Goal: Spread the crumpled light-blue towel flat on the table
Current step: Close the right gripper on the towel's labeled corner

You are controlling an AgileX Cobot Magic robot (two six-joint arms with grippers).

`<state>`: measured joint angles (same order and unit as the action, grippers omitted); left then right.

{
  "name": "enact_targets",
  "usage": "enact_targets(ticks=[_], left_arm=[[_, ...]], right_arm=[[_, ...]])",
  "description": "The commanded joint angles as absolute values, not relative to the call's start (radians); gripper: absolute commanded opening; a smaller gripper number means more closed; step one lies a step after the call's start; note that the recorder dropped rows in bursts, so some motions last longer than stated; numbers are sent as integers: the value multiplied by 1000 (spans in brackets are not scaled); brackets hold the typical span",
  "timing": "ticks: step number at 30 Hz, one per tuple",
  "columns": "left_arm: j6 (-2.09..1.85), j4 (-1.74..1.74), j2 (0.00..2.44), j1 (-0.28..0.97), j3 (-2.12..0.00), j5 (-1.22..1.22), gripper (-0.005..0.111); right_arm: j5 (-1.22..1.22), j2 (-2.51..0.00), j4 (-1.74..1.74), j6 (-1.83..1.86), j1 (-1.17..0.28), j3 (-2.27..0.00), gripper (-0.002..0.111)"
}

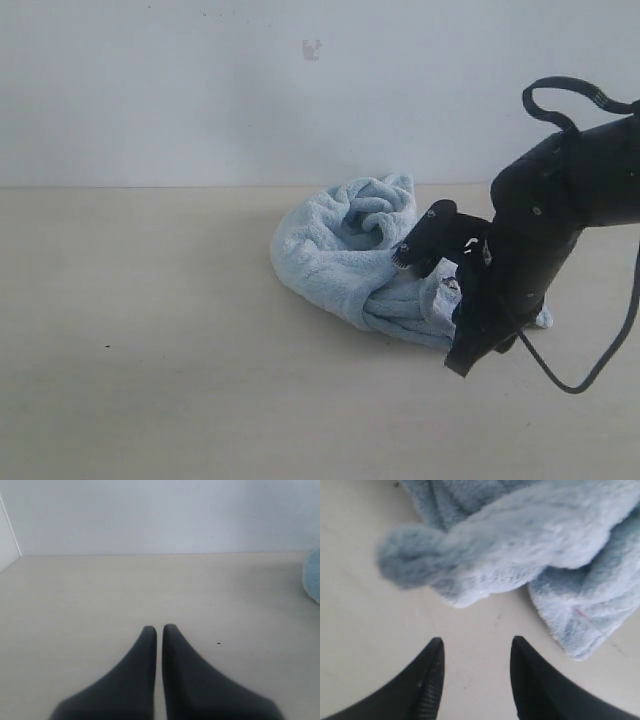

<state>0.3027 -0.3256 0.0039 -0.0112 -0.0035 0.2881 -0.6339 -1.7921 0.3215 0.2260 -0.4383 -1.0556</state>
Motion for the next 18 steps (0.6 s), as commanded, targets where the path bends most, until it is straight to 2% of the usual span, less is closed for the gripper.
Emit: enact_targets(ticks=[1,9,14,18], left_arm=[[297,-330,0,-7,0,283,4],[297,-330,0,-7,0,283,4],[297,-330,0,-7,0,283,4],[297,-330,0,-7,0,283,4]], right_arm=[[-540,-1803,417,153,-431,-1058,41],[-465,-1850,473,105,-366,-1058,41],[-421,-1888,471,32,-317,-1058,65],[-372,-1901,469,28,-314,-1058,67]])
